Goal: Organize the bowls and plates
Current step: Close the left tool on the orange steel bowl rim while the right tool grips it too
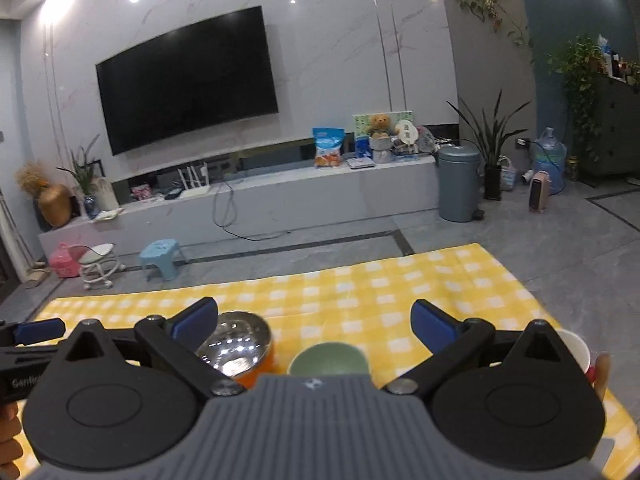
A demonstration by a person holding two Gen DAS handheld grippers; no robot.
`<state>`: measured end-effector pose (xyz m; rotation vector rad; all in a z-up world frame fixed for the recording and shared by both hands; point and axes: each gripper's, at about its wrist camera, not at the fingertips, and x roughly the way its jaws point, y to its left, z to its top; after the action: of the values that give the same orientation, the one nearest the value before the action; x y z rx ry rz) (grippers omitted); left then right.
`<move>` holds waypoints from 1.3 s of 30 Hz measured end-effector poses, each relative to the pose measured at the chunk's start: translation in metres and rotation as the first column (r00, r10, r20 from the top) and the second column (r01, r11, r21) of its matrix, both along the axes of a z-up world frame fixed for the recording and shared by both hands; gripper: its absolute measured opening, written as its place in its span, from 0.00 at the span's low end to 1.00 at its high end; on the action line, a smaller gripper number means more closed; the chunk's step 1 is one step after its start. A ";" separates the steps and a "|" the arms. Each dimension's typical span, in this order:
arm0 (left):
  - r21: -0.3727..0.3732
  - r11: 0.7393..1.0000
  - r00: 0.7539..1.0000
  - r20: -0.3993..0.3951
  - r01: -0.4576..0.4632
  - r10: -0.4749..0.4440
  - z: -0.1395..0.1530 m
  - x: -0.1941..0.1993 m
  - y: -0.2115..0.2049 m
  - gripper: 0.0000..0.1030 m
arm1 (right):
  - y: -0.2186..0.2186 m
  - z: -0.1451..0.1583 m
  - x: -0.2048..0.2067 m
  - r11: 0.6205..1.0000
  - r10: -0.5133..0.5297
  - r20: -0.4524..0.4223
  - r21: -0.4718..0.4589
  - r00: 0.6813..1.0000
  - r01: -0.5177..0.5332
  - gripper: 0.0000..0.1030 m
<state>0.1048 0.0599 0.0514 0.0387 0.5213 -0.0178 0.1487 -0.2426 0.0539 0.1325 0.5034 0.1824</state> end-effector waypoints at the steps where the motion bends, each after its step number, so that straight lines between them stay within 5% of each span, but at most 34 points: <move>1: 0.010 1.000 1.000 -0.006 -0.001 0.001 -0.001 0.005 -0.003 0.86 | 0.000 0.000 0.005 1.000 -0.005 -0.006 0.003 1.000 0.005 0.98; 9: -0.002 1.000 0.989 -0.145 -0.001 0.000 -0.024 0.063 -0.013 0.86 | 0.011 -0.020 0.063 0.999 -0.036 -0.085 -0.020 0.996 0.035 0.97; 14: -0.081 0.996 0.957 -0.281 0.044 -0.065 -0.050 0.106 -0.013 0.82 | 0.015 -0.057 0.098 1.000 -0.017 -0.172 0.006 0.985 0.019 0.97; 19: -0.032 0.997 0.946 -0.321 -0.067 0.054 -0.071 0.121 -0.001 0.78 | 0.029 -0.079 0.124 0.995 0.090 -0.254 0.057 0.963 -0.078 0.82; 23: -0.016 0.996 0.941 -0.331 -0.085 0.075 -0.084 0.123 0.011 0.76 | 0.054 -0.092 0.142 0.987 0.156 -0.267 0.004 0.951 -0.161 0.72; 28: -0.074 0.992 0.923 -0.380 -0.100 0.065 -0.095 0.130 0.023 0.57 | 0.082 -0.113 0.166 0.974 0.193 -0.333 -0.048 0.923 -0.221 0.53; 32: -0.096 0.985 0.900 -0.426 -0.142 0.088 -0.103 0.138 0.029 0.21 | 0.102 -0.134 0.180 0.965 0.171 -0.410 -0.113 0.896 -0.235 0.33; 34: -0.125 0.978 0.899 -0.427 -0.165 0.097 -0.105 0.138 0.032 0.17 | 0.105 -0.141 0.183 0.967 0.174 -0.432 -0.096 0.885 -0.237 0.13; 39: -0.108 0.979 0.900 -0.420 -0.172 0.111 -0.104 0.137 0.029 0.16 | 0.116 -0.141 0.180 0.963 0.153 -0.419 -0.139 0.895 -0.230 0.07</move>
<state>0.2414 0.0892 -0.0522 -0.1476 0.9460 0.0818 0.3289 -0.1269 -0.0873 -0.0662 0.9476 0.3038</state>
